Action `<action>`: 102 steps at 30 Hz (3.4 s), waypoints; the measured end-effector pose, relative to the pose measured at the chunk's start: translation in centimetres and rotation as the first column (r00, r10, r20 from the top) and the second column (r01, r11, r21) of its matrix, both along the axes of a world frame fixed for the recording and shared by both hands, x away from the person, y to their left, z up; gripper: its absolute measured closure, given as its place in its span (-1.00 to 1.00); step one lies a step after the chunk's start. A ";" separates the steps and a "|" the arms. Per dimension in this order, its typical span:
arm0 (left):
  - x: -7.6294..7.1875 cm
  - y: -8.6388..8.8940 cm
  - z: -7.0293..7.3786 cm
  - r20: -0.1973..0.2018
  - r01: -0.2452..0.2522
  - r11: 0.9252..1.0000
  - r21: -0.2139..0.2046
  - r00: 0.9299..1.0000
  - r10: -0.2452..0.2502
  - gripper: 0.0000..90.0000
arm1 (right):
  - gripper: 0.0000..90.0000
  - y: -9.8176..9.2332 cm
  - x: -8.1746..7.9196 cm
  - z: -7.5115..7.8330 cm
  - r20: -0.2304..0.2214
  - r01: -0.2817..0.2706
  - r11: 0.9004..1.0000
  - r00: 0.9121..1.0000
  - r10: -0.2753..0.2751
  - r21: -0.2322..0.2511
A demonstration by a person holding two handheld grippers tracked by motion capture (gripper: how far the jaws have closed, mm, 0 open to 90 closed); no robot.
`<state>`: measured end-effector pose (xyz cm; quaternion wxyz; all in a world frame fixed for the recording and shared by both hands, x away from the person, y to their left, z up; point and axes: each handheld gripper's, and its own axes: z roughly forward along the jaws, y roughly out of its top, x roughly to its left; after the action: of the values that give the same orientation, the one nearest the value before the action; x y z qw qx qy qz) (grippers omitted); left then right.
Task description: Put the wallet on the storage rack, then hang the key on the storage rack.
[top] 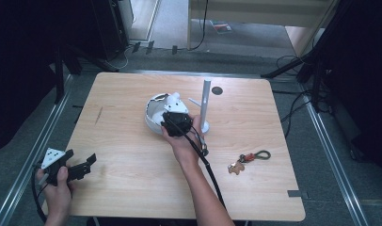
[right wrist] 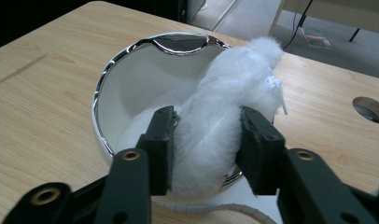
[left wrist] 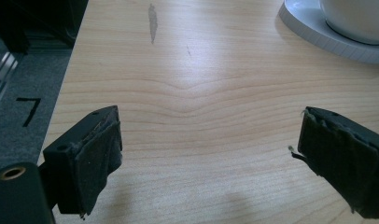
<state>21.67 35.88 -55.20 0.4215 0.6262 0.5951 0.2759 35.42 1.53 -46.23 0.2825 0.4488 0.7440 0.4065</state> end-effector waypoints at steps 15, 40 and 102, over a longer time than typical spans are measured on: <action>0.0 -0.1 0.0 -0.001 0.005 1.000 0.011 1.000 -0.005 -0.84 | 0.08 -2.7 -3.4 1.0 0.025 -0.034 0.999 0.999 0.034 0.021; 0.0 -0.1 0.0 0.002 0.003 1.000 0.007 1.000 -0.003 -0.84 | -0.72 -10.5 -5.7 0.3 -0.103 0.145 0.989 0.984 -0.143 0.011; 0.0 -0.1 0.0 -0.002 -0.001 1.000 0.003 1.000 0.001 -0.85 | -0.64 -25.7 -5.3 -6.1 -0.481 0.652 0.756 0.683 -0.550 0.060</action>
<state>21.72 35.82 -55.20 0.4198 0.6267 0.5955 0.2764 30.11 -24.15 -52.31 0.1744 0.7769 0.5456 0.2614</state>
